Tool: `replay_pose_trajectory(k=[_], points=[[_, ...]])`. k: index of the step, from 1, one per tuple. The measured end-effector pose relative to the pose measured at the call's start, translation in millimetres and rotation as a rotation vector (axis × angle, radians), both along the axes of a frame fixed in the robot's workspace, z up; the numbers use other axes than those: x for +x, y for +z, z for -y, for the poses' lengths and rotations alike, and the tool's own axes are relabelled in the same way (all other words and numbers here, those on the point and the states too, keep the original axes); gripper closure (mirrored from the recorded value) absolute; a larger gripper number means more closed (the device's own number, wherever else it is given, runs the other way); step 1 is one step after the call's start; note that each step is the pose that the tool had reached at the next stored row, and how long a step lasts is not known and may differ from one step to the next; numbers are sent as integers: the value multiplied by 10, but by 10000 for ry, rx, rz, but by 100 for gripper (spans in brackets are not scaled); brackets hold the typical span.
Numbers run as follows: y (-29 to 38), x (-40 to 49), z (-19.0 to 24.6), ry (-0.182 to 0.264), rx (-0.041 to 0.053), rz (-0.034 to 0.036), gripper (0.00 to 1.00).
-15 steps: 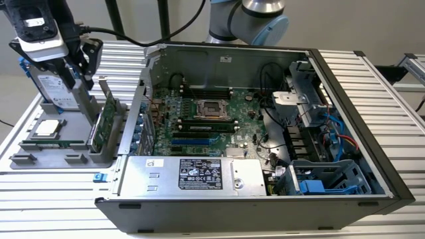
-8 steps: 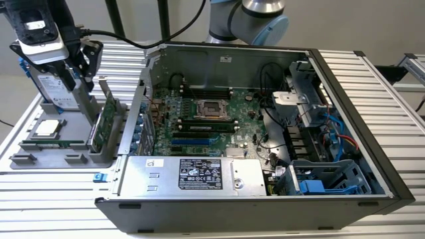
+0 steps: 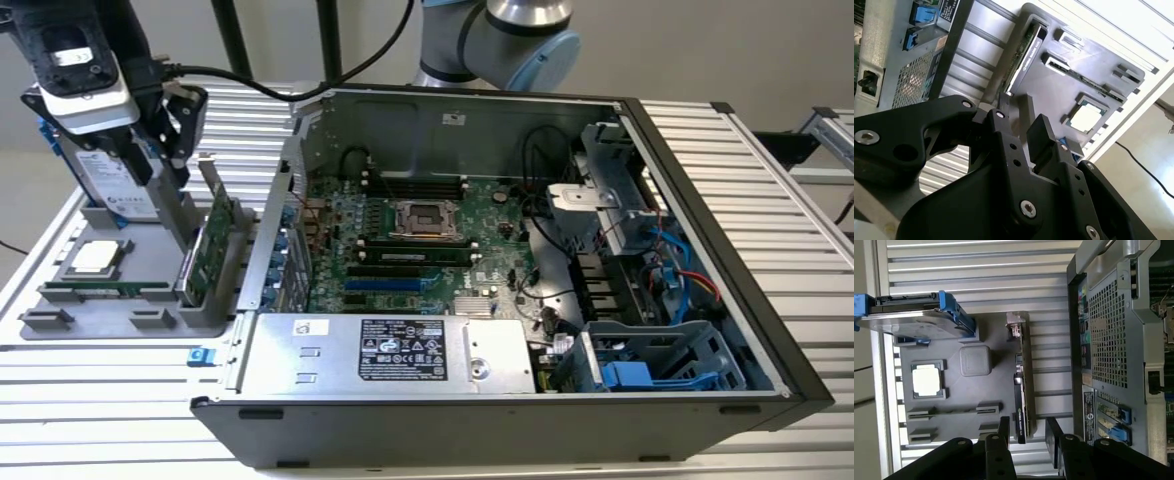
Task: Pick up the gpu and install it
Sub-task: 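Pick up the gpu and move the gpu toward the slot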
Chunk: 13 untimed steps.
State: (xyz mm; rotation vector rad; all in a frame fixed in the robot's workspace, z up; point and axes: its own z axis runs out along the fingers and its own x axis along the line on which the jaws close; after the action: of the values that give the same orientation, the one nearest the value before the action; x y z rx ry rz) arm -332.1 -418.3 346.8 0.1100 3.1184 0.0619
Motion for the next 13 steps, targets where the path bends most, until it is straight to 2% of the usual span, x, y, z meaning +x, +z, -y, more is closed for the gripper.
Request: replay_pose_trajectory(k=[13], points=[[-41,2,12,0,1,1,0]])
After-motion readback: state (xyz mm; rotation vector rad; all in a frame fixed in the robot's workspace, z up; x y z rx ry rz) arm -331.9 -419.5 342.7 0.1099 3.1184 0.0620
